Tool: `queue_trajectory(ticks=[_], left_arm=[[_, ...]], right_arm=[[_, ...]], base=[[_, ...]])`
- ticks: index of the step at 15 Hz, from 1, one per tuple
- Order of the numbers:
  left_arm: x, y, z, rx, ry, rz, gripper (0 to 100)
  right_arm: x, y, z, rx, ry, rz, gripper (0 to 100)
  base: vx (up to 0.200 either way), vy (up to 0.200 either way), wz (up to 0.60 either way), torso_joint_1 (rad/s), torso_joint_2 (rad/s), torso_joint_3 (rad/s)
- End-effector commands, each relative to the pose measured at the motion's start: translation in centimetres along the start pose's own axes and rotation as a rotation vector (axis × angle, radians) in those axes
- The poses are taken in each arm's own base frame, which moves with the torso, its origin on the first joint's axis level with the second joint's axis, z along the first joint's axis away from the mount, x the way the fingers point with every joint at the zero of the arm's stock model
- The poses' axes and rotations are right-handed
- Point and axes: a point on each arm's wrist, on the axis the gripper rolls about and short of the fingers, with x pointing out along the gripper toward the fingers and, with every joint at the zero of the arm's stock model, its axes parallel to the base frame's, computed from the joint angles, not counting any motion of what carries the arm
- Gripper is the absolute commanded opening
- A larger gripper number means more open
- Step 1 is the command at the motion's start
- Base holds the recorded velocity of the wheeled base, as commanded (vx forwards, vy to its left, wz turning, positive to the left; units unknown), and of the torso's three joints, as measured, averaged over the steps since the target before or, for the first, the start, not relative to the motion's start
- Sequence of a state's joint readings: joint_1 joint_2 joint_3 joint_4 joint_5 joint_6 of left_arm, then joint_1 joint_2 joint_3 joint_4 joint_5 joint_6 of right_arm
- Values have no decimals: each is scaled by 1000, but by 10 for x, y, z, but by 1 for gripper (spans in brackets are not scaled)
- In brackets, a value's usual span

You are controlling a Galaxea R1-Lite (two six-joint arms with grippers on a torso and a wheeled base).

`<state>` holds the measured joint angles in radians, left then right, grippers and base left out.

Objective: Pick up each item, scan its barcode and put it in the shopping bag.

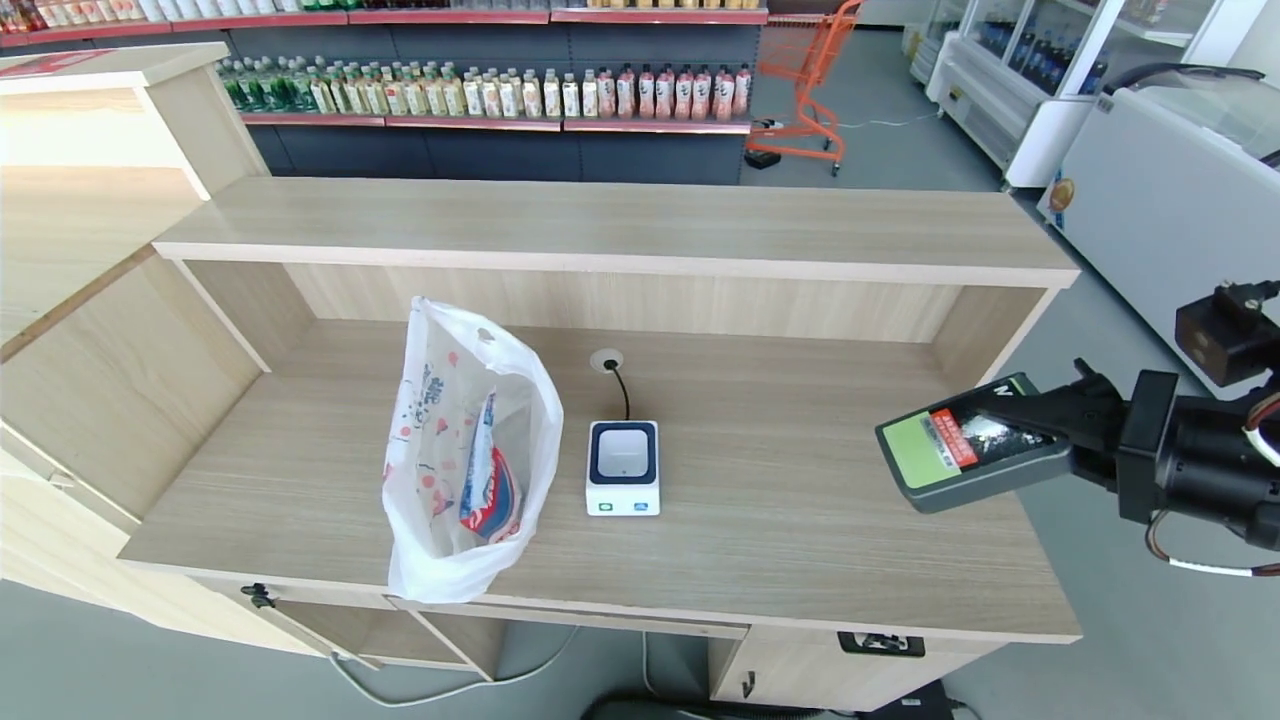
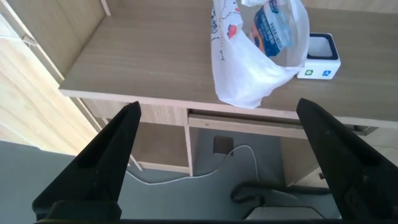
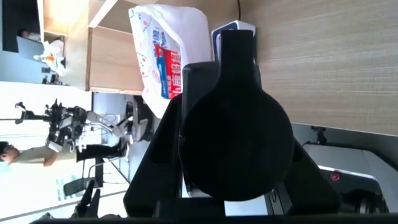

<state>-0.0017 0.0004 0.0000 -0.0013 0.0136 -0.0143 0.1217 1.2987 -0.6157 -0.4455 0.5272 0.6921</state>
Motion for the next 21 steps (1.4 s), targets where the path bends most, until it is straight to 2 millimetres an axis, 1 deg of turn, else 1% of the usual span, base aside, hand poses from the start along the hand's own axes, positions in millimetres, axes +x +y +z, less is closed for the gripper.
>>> queue_trajectory(ticks=[1,3,6,9,11,15,20,21], left_arm=[[0,0,0,0,-1,0,100],[0,0,0,10,1,0,100],[0,0,0,14,1,2,100],[0,0,0,14,1,0,100],[0,0,0,13,1,2,100],[0,0,0,13,1,2,100],[0,0,0,11,1,0,100],[0,0,0,11,1,0,100]], right_arm=[[3,-3,1,0,0,-14,0],[8,-8,1,-45,4,-42,0],[12,-11,1,-42,-13,-83,0],[13,-12,0,-41,-10,-84,0],[17,-17,-1,-34,-3,-114,0],[41,-33,-11,-71,23,-245,0],[73,-48,-35,-76,160,-297,0],[76,-50,-38,-82,179,-298,0]], base=[[0,200,0,-2,2,2],[0,200,0,5,-2,2],[0,0,0,0,0,0],[200,200,0,-1,-4,2],[200,200,0,-2,-10,10],[200,200,0,10,6,-1],[0,0,0,0,0,0],[0,0,0,0,0,0]])
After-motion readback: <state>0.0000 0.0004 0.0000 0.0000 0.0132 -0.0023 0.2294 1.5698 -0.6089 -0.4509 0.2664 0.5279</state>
